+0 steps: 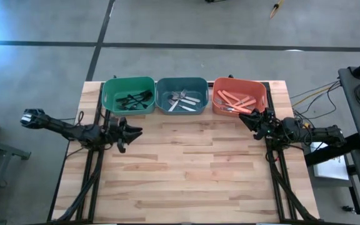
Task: Sort silverware by color (type)
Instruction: Return to Home Position
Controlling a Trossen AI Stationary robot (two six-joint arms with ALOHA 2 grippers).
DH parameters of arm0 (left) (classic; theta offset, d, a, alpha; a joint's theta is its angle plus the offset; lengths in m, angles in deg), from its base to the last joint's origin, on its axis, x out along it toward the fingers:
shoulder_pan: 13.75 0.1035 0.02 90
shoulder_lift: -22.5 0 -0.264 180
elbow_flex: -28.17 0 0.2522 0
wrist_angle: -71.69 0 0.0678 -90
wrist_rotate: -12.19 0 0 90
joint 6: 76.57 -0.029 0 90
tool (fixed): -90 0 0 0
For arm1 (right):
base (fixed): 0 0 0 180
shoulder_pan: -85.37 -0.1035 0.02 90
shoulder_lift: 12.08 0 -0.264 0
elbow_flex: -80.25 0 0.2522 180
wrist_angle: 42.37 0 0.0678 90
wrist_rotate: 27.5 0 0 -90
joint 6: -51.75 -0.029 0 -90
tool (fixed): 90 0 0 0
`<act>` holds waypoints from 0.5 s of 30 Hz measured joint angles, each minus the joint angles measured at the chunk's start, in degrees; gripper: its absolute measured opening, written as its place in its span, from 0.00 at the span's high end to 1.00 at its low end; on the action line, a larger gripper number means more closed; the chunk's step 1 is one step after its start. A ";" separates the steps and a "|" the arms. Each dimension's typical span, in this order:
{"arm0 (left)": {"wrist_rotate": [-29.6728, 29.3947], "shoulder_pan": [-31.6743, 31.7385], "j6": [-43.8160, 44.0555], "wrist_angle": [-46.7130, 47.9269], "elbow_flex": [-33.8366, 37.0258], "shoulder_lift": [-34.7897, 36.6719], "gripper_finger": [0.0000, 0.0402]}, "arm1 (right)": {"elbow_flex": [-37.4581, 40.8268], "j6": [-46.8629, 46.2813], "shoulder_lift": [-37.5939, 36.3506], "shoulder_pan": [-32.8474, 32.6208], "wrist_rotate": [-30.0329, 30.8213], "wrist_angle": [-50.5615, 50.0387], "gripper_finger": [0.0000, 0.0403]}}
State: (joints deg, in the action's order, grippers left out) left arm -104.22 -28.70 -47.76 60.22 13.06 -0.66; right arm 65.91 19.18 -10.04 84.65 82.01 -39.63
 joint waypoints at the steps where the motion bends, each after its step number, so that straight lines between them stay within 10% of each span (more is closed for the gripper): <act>1: 0.00 0.01 0.00 0.00 0.00 -0.14 0.75 | 0.00 -0.01 0.00 -0.01 0.00 0.00 0.79; 15: 0.00 0.01 -0.01 -0.02 0.00 -1.89 0.75 | 0.00 0.00 0.00 0.01 0.00 0.00 0.79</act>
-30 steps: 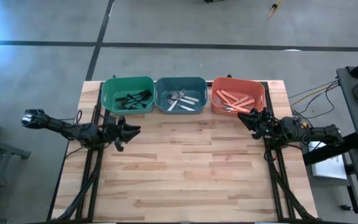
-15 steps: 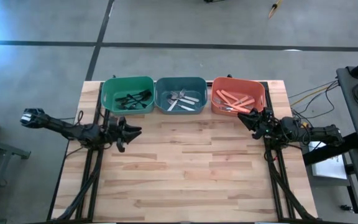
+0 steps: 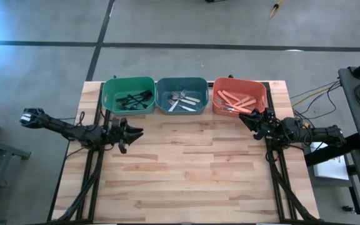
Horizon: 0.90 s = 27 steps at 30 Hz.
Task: Sort silverware by color (type)
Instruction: Return to Home Position
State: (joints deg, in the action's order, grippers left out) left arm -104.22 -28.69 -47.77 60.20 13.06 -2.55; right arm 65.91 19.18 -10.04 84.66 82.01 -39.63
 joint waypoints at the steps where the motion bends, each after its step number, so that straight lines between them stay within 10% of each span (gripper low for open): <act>1: 0.00 -0.02 0.00 0.02 0.00 -0.13 0.75 | 0.00 0.00 0.00 0.00 0.00 0.01 0.79; 27: 0.00 0.00 0.00 0.02 0.00 -3.37 0.75 | 0.00 -0.01 0.00 -0.01 0.00 0.01 0.79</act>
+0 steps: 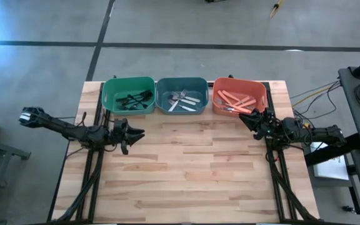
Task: Sort silverware by color (type)
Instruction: Return to Home Position
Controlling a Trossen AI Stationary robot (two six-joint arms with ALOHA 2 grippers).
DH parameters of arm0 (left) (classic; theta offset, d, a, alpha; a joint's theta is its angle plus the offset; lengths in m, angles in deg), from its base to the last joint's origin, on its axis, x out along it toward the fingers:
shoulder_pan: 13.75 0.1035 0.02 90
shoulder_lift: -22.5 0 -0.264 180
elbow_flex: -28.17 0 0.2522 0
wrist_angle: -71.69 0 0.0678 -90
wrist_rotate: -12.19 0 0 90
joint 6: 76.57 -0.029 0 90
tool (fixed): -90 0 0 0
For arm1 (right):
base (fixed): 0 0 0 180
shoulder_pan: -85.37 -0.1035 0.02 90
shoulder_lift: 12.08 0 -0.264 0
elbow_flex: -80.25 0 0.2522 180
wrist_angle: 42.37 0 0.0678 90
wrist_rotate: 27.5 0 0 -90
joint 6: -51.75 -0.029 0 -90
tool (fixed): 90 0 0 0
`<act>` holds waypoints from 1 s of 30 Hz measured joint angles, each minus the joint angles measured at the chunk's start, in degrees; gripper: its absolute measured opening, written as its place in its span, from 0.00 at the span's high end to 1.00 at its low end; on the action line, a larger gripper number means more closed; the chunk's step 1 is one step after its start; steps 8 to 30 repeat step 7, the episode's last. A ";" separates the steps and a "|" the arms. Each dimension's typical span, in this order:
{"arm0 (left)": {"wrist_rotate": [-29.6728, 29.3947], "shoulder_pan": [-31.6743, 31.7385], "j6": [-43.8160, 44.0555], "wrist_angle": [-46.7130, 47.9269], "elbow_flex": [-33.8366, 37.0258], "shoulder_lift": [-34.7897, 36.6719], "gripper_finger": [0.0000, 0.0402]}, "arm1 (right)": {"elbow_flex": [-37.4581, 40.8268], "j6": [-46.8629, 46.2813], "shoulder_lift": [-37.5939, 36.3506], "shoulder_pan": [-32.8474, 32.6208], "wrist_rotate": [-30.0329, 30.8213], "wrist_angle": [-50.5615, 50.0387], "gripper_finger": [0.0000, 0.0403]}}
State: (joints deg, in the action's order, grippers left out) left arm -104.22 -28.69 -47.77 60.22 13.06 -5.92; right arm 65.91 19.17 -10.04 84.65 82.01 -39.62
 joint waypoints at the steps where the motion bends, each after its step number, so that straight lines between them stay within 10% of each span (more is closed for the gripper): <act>1: 0.00 0.00 -0.01 0.00 0.00 -0.13 0.75 | 0.00 0.01 0.00 -0.01 0.00 -0.01 0.79; 30: 0.00 -0.01 0.01 0.00 0.00 -0.82 0.75 | 0.00 0.00 0.00 0.01 0.00 0.00 0.79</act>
